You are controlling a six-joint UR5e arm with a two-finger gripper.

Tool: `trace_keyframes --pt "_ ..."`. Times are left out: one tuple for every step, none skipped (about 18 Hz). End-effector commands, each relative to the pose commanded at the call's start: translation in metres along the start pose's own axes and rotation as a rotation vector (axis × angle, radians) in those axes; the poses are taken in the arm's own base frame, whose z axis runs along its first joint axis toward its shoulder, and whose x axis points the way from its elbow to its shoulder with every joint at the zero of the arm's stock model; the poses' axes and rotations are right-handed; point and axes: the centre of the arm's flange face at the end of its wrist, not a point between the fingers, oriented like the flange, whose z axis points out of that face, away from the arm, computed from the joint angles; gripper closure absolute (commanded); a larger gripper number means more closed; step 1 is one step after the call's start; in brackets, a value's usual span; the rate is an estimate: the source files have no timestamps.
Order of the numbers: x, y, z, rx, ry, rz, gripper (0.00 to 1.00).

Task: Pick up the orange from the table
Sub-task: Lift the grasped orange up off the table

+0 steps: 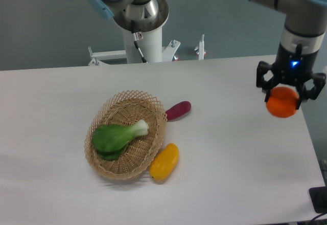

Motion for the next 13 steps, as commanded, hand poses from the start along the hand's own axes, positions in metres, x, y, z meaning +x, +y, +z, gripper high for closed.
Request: trace_keyframes --pt "-0.0001 0.0022 0.0008 -0.001 0.001 0.000 0.42" --pt "-0.0006 0.0031 0.0007 -0.001 0.001 -0.002 0.42" --pt "-0.0002 0.0021 0.0006 -0.001 -0.001 0.000 0.42" --pt "0.0000 0.0023 0.0014 -0.001 0.001 0.000 0.42" --pt "0.0002 0.0024 0.0015 -0.001 0.002 0.000 0.42" --pt "0.0005 0.0026 0.0022 -0.002 0.004 -0.001 0.42" --pt "0.0003 0.0025 0.0021 -0.001 0.002 0.000 0.42" --pt "-0.0001 0.0032 0.0020 0.000 0.002 -0.002 0.42" --pt "-0.0001 0.0033 0.0020 0.000 0.002 -0.002 0.42" --pt "-0.0001 0.0033 0.0020 0.000 0.002 -0.002 0.42" --pt "-0.0001 0.0031 0.0020 0.001 0.003 -0.002 0.42" --pt "-0.0003 0.0028 0.0017 0.004 0.001 -0.001 0.42" --pt "-0.0008 0.0014 -0.0005 0.014 -0.001 -0.001 0.42"
